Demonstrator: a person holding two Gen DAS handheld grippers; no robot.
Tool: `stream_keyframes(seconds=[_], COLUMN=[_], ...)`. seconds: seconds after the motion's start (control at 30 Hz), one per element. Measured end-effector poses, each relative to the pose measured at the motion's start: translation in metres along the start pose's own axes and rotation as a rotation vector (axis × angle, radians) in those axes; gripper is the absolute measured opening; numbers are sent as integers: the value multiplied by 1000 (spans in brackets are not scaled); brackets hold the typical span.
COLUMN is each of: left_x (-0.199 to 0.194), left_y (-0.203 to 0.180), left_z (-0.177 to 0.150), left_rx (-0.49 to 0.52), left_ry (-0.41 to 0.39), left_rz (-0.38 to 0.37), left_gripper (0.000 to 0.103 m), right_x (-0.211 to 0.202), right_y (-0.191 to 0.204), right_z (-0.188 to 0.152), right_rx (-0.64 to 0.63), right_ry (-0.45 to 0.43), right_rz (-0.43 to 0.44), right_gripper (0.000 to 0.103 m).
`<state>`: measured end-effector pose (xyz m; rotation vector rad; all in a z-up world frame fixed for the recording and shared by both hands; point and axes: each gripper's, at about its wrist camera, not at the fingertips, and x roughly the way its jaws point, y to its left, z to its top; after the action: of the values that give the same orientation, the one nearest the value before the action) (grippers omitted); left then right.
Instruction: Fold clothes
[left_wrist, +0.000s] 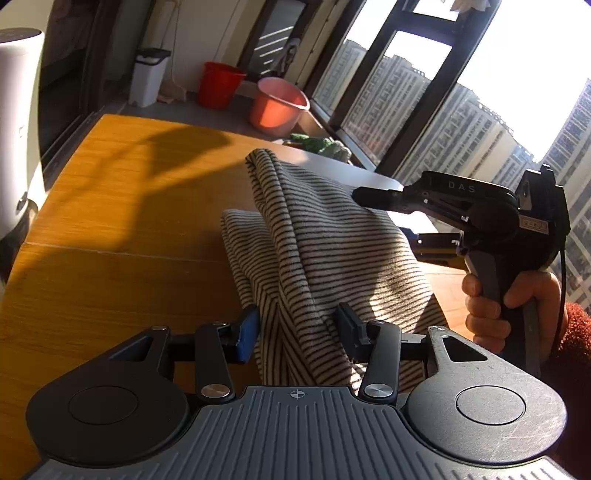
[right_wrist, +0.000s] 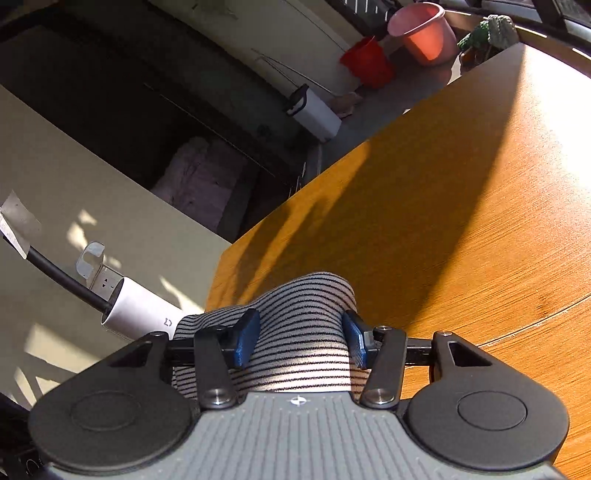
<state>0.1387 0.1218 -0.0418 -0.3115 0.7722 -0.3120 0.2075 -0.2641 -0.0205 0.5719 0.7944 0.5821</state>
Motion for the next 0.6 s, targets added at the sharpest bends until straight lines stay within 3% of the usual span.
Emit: stream_keyframes(seconds=[0.13, 0.33, 0.43, 0.6], left_x=[-2, -6, -4, -5], left_y=[8, 12, 11, 2], left_z=[-2, -6, -5, -5], left_rx=[-10, -29, -35, 4], left_ry=[1, -8, -8, -16], left_rz=[-2, 2, -7, 20], left_gripper=[58, 62, 63, 64], right_x=[-13, -6, 27, 3], right_y=[62, 93, 86, 90], right_z=[-17, -38, -41, -35], right_rx=[-303, -545, -663, -599], right_ry=[-28, -67, -19, -55], right_rz=[-31, -153, -361, -282], right_gripper=[51, 50, 48, 49])
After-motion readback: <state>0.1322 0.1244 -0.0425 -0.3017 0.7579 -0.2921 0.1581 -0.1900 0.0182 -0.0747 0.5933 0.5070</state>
